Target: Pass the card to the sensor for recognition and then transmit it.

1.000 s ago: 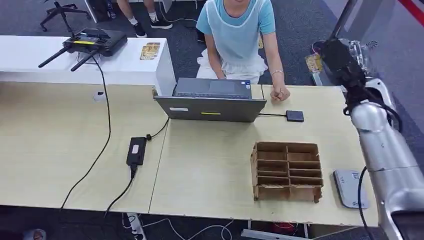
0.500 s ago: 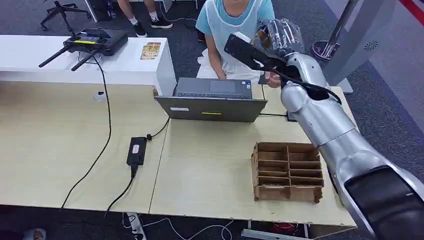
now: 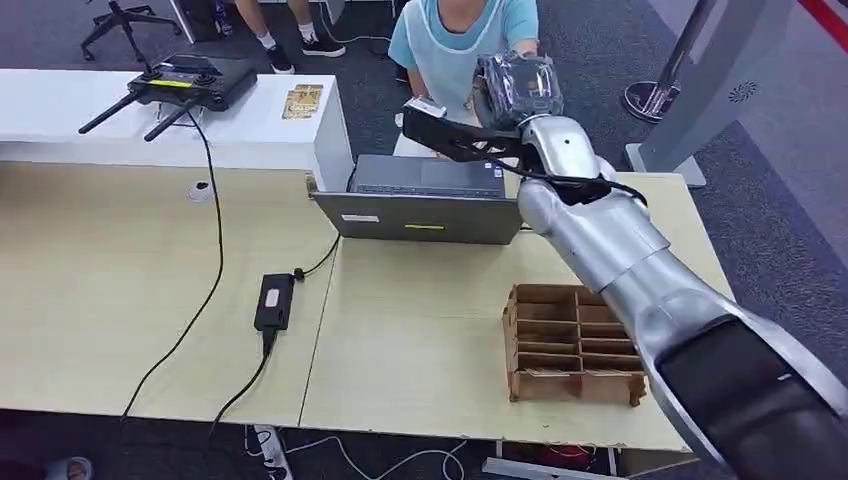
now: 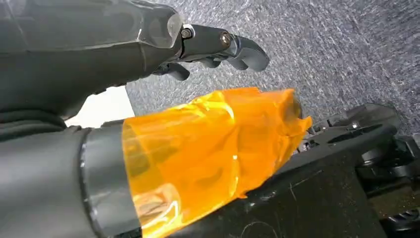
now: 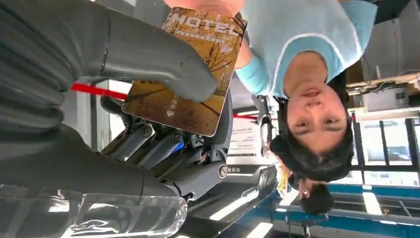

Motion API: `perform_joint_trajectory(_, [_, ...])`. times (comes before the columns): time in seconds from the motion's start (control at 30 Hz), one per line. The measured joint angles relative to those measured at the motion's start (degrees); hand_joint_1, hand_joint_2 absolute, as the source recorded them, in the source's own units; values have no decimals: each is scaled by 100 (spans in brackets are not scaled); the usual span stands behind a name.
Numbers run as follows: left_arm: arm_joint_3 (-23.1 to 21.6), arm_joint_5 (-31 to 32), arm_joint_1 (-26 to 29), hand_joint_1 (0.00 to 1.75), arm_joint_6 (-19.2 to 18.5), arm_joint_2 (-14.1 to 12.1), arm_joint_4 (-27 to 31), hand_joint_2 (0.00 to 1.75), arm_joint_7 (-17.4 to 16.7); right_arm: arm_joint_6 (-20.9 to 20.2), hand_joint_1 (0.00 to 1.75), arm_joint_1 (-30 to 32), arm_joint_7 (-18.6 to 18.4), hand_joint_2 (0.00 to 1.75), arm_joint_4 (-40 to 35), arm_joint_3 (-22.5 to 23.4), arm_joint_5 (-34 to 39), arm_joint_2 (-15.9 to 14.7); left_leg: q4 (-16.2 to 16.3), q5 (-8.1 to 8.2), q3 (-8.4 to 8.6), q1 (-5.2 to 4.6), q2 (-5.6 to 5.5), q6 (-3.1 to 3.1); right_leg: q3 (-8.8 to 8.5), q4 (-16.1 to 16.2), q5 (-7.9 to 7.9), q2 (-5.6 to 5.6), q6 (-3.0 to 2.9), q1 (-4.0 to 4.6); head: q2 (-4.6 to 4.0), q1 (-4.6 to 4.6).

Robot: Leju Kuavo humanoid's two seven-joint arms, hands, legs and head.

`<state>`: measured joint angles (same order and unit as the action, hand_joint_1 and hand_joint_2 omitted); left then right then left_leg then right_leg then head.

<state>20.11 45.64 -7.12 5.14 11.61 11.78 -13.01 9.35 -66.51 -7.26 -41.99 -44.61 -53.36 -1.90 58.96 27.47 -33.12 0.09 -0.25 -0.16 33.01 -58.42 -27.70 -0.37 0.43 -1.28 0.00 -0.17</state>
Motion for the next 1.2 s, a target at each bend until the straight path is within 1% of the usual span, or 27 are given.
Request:
perform_joint_trajectory(0.13, [-53, 61, -5, 0, -33, 0, 0, 0, -33, 63, 175, -51, -41, 175, 135, -89, -238, 4, 0, 0, 0, 0, 1, 0, 0, -1, 0, 2, 0, 1, 2, 0])
perform_joint_trajectory(0.27, [-77, 109, -11, 0, -53, 2, 0, 0, -37, 140, 175, -67, -46, 175, 247, -138, -328, 4, 0, 0, 1, 0, 1, 0, 1, -1, 0, 2, 0, 2, 0, 0])
perform_joint_trajectory(0.33, [-105, 120, -13, 0, -85, 2, 0, 0, -37, 162, 150, -70, -46, 175, 301, -162, -328, 2, 0, 0, 1, 1, 1, 0, 1, -1, 0, 2, 0, 2, 0, 0])
perform_joint_trajectory(0.43, [-116, 149, -17, 0, -92, 2, 0, 0, -37, 166, 161, -73, -41, 175, 378, -181, -336, 4, 0, 0, 1, 1, 1, 0, 1, -1, 0, 2, 0, 1, 2, 0])
perform_joint_trajectory(0.5, [-123, 179, -17, 0, -94, 2, 0, 0, -37, 168, 159, -73, -24, 175, 419, -181, -338, 4, 0, 0, 0, 1, 1, 0, 1, -1, 0, 2, 0, 1, 2, 0])
perform_joint_trajectory(0.53, [-129, 192, -18, 0, -96, 2, 0, 0, -37, 166, 103, -72, -9, 175, 441, -181, -341, 4, 0, 0, 0, 0, 1, 0, 1, -1, 0, 2, 0, 1, 0, 0])
perform_joint_trajectory(0.57, [-147, 214, -20, 0, -103, 2, 0, 0, -37, 164, 16, -73, -9, 175, 465, -181, -341, 4, 0, 0, 0, 1, 1, 0, 1, -1, 0, 2, 0, 1, 0, 2])
perform_joint_trajectory(0.6, [-166, 223, -22, 0, -105, 2, 0, 0, -37, 162, 16, -73, -7, 175, 490, -181, -341, 4, 0, 0, 0, 0, 1, 0, 1, 0, 0, 2, 0, 1, 0, 0])
perform_joint_trajectory(0.63, [-184, 232, -25, 0, -123, 2, 0, 0, -37, 160, 0, -73, -4, 175, 505, -181, -323, 4, 0, 0, 0, 0, 1, 0, 1, 0, 0, 2, 0, 1, 2, 0])
perform_joint_trajectory(0.73, [-228, 289, -34, 0, -155, 2, 0, 0, -37, 184, 0, -69, 20, 175, 557, -177, -220, 11, 0, 0, 0, 0, 1, 0, 1, -1, 0, 2, 0, 1, 0, 0])
perform_joint_trajectory(0.8, [-252, 321, -39, 0, -164, 2, 0, 0, -37, 328, 0, -51, 59, 175, 579, -124, -133, 13, 0, 0, 1, 0, 1, 0, 1, 0, 0, 1, 0, 1, 2, 0])
perform_joint_trajectory(0.9, [-269, 376, -40, 0, -190, 2, 0, 0, -35, 948, 0, 8, 24, 175, 564, -5, -197, 4, 1, 0, 2, 0, 3, -1, 3, 0, 0, 3, 0, 1, 0, 0])
perform_joint_trajectory(0.97, [-295, 426, -40, 0, -199, 2, 0, 0, -28, 1278, 0, 82, 100, 175, 485, 153, -118, -30, 1, 0, 2, 0, 2, 0, 3, 0, 0, 3, 0, 1, 2, 0])
perform_joint_trajectory(1.03, [-315, 457, -40, 0, -203, 2, 0, 0, -26, 1490, 0, 200, 240, 175, 332, 371, 95, -78, 1, 0, 2, 0, 2, 0, 3, 0, 0, 2, 0, 1, 0, -2])
perform_joint_trajectory(1.1, [-335, 477, -39, 0, -203, 2, -2, 0, -9, 1589, 0, 315, 361, 175, 161, 597, 294, -127, 1, 0, 1, 0, 2, 0, 3, 0, 0, 3, 0, 0, 2, 0])
perform_joint_trajectory(1.2, [-346, 492, -38, 0, -195, 2, -2, 0, 20, 1749, 0, 572, 748, 175, -250, 1021, 1022, -186, 2, 0, 1, 0, 2, 0, 3, 1, 0, 3, 0, 1, 0, 0])
